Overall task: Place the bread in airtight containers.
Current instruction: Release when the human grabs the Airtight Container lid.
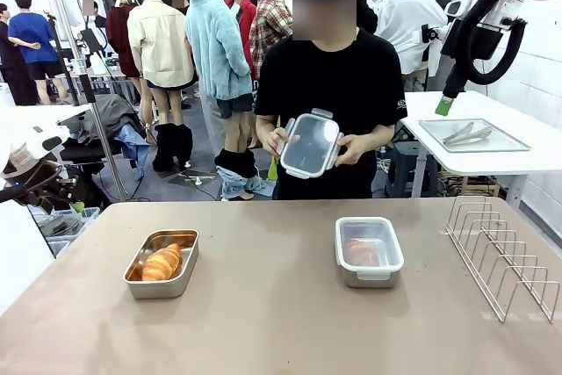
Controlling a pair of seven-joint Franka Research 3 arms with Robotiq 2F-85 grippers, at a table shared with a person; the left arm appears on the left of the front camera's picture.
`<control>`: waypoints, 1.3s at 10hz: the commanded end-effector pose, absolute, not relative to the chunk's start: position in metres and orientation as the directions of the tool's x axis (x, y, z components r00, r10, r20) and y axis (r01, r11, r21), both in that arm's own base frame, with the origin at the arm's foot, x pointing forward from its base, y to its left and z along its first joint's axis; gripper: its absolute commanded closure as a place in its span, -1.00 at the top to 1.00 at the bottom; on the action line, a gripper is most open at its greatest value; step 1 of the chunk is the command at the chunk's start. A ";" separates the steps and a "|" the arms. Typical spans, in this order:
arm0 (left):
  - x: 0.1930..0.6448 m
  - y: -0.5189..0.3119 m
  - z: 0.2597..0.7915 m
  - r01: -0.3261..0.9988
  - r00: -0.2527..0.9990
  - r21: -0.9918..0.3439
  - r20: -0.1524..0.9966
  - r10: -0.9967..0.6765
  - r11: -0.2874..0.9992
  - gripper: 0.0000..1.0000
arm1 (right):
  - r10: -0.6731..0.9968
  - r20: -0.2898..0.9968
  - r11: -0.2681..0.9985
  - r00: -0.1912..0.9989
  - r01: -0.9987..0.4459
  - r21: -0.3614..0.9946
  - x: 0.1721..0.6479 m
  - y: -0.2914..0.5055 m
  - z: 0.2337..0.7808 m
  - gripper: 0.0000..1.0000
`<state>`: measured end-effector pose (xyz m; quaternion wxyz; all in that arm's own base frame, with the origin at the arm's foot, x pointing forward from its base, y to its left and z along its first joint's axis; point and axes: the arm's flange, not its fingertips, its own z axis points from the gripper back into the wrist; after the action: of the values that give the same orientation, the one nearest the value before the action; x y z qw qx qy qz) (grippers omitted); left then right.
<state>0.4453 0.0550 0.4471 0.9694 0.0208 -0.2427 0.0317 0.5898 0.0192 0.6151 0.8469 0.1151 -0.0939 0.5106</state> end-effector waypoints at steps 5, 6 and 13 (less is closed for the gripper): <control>0.445 0.055 0.448 -0.088 0.878 0.032 0.474 0.062 0.996 0.34 | 0.837 0.269 0.468 0.477 -0.878 0.101 0.593 0.023 0.615 0.95; 0.445 0.055 0.448 -0.088 0.878 0.032 0.474 0.062 0.996 0.34 | 0.837 0.269 0.468 0.477 -0.878 0.101 0.593 0.023 0.615 0.95; 0.445 0.055 0.448 -0.088 0.878 0.032 0.474 0.062 0.996 0.34 | 0.837 0.269 0.468 0.477 -0.878 0.101 0.593 0.023 0.615 0.95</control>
<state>0.4453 0.0550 0.4471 0.9694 0.0208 -0.2427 0.0317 0.5898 0.0192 0.6150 0.8469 0.1151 -0.0939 0.5106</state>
